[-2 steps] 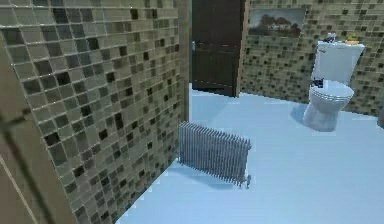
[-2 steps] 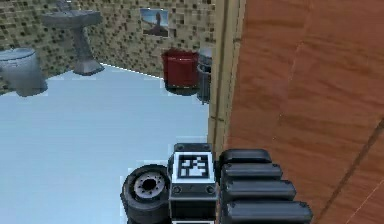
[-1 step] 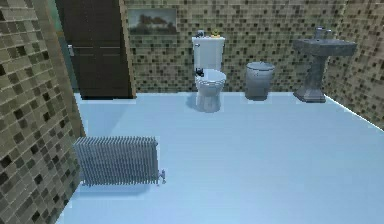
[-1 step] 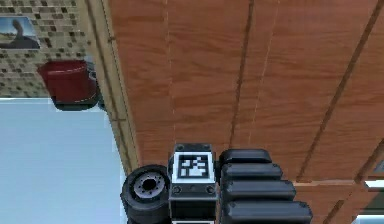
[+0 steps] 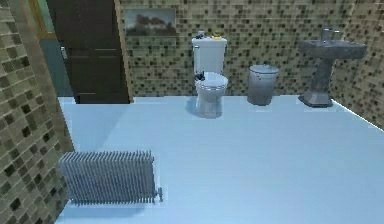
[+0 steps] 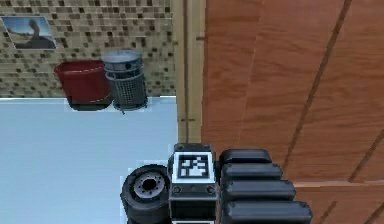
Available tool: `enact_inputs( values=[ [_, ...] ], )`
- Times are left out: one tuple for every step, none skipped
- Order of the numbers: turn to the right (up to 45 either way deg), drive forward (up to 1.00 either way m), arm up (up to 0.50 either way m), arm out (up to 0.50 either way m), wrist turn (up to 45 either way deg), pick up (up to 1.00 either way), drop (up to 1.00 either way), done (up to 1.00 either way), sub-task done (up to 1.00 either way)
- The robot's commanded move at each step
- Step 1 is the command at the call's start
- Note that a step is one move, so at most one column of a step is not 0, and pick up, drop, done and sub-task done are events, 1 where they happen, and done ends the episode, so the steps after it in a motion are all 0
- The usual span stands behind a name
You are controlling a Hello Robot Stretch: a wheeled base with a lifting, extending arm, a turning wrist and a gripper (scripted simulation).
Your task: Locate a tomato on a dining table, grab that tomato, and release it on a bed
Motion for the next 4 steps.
enact_inputs(
  values=[
    [-3.0,0.0,0.0,0.0,0.0,0.0,0.0,0.0,0.0],
    [0.0,0.4,0.0,0.0,0.0,0.0,0.0,0.0,0.0],
    [42.0,0.0,0.0,0.0,0.0,0.0,0.0,0.0,0.0],
    [0.0,0.65,0.0,0.0,0.0,0.0,0.0,0.0,0.0]
  ],
)
